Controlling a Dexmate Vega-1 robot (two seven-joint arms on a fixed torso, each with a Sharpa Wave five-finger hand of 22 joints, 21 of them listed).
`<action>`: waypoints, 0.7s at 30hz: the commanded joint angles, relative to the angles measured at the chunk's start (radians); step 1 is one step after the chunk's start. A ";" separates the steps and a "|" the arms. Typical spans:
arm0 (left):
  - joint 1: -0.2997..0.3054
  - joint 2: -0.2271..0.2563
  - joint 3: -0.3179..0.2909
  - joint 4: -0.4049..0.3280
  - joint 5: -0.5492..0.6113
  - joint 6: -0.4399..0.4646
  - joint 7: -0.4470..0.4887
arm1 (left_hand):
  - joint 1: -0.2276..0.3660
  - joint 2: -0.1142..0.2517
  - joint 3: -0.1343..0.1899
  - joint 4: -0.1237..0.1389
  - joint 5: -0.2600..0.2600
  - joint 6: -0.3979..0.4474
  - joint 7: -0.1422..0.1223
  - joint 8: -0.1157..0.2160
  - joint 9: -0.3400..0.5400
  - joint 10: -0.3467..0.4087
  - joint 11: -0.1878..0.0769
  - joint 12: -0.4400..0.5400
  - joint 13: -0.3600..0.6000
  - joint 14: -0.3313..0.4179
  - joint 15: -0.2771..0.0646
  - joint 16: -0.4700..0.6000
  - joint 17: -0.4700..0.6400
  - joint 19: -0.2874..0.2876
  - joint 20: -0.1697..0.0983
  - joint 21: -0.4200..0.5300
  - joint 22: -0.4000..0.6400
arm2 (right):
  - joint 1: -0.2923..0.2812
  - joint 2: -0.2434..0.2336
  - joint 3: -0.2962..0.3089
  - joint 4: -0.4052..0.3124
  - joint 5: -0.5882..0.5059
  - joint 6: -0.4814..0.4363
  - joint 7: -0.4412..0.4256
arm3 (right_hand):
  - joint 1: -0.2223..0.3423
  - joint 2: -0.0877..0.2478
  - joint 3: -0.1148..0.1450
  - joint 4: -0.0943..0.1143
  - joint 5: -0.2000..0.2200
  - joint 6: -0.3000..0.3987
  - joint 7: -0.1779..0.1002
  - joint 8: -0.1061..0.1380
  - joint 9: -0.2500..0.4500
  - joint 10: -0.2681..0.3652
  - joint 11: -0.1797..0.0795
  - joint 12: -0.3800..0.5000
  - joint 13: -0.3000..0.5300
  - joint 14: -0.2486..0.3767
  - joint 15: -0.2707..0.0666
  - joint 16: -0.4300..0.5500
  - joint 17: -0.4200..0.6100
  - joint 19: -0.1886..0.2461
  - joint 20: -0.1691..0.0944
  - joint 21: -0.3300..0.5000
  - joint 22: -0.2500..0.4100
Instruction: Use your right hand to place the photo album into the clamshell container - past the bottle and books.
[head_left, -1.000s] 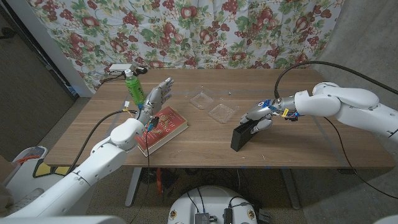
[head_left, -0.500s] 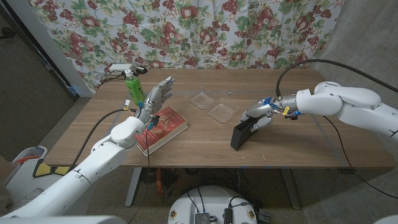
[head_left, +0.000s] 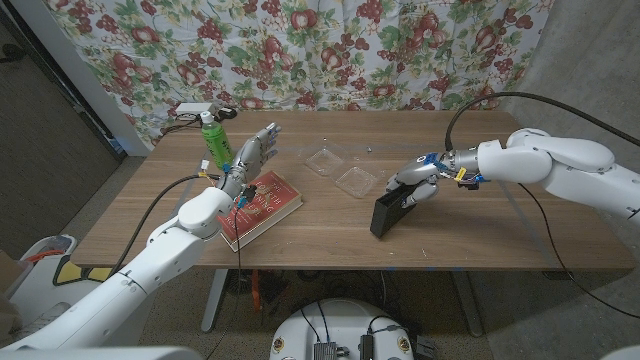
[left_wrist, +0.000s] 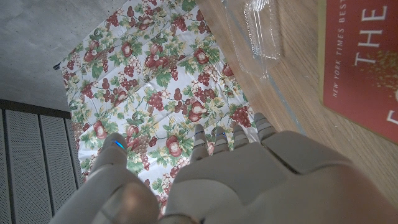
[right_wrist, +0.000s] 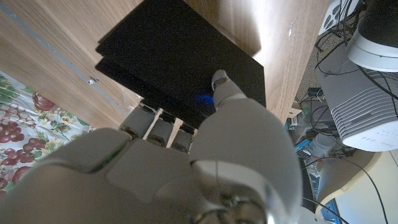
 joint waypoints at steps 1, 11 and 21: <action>0.001 -0.002 -0.005 -0.003 0.002 -0.020 -0.006 | -0.002 -0.002 -0.001 0.001 0.000 0.009 0.001 -0.003 0.004 -0.004 0.004 0.003 0.002 -0.062 0.006 0.005 0.004 -0.002 0.000 0.004 0.003 | 0.009 0.001 0.013 -0.010 0.022 -0.025 -0.002 | 0.008 0.000 0.006 -0.004 -0.002 0.006 -0.001 0.008 0.006 0.012 -0.003 0.012 0.006 0.011 -0.184 -0.006 0.007 0.010 -0.143 0.013 0.003; 0.000 -0.001 -0.005 -0.010 0.007 -0.019 -0.002 | -0.001 -0.003 -0.001 0.000 0.000 0.010 0.002 -0.003 0.004 -0.004 0.004 0.003 0.002 -0.062 0.007 0.005 0.004 -0.001 0.001 0.004 0.003 | -0.005 -0.018 0.043 -0.033 0.020 -0.055 -0.033 | 0.014 -0.006 0.003 -0.007 -0.003 0.006 0.002 0.011 0.016 0.014 -0.004 0.017 0.014 0.020 -0.185 -0.011 0.018 0.009 -0.143 0.026 0.006; 0.007 -0.004 -0.005 -0.016 0.016 -0.026 0.006 | -0.001 -0.003 -0.002 0.000 0.000 0.009 0.000 -0.003 0.004 -0.003 0.004 0.003 0.002 -0.062 0.006 0.005 0.004 -0.001 0.001 0.005 0.003 | -0.009 -0.031 0.074 -0.067 0.044 -0.102 -0.037 | 0.017 -0.008 0.000 -0.008 -0.003 0.009 0.004 0.015 0.025 0.015 -0.002 0.022 0.020 0.027 -0.184 -0.016 0.027 0.007 -0.142 0.038 0.008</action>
